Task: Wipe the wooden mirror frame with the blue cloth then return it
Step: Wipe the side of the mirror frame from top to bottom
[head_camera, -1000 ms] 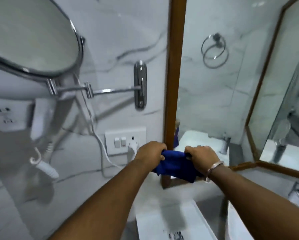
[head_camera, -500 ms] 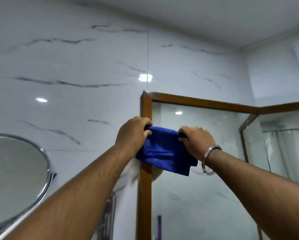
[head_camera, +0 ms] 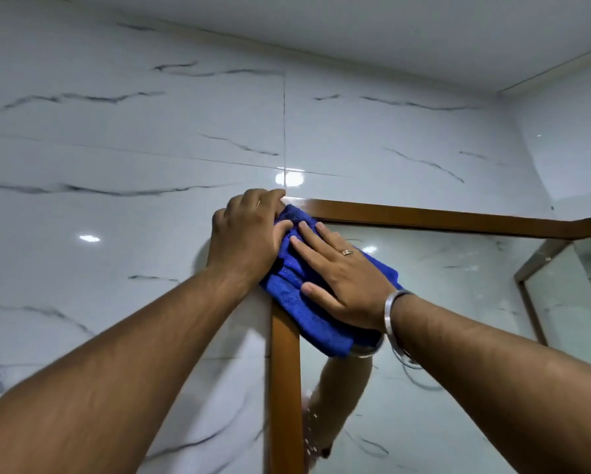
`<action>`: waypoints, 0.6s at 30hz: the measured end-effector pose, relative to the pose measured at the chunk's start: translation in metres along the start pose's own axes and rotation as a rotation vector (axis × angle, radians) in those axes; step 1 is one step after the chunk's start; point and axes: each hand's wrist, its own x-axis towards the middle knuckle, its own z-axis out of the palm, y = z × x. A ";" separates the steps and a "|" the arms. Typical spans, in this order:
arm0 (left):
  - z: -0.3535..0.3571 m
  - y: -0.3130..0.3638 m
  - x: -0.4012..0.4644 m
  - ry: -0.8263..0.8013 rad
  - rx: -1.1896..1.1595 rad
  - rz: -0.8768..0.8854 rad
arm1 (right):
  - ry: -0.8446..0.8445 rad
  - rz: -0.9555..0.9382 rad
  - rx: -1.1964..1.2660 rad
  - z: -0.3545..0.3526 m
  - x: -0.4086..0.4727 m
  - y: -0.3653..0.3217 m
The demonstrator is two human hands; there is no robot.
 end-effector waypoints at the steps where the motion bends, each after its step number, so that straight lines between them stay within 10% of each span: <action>1: 0.002 -0.005 -0.009 -0.016 -0.004 -0.001 | 0.009 -0.008 -0.071 0.004 -0.001 0.004; 11: 0.015 -0.062 -0.069 -0.174 0.324 0.153 | 0.184 0.189 -0.128 -0.008 0.036 0.031; 18: 0.020 -0.066 -0.071 -0.164 0.377 0.201 | 0.049 0.237 -0.155 0.079 -0.129 -0.106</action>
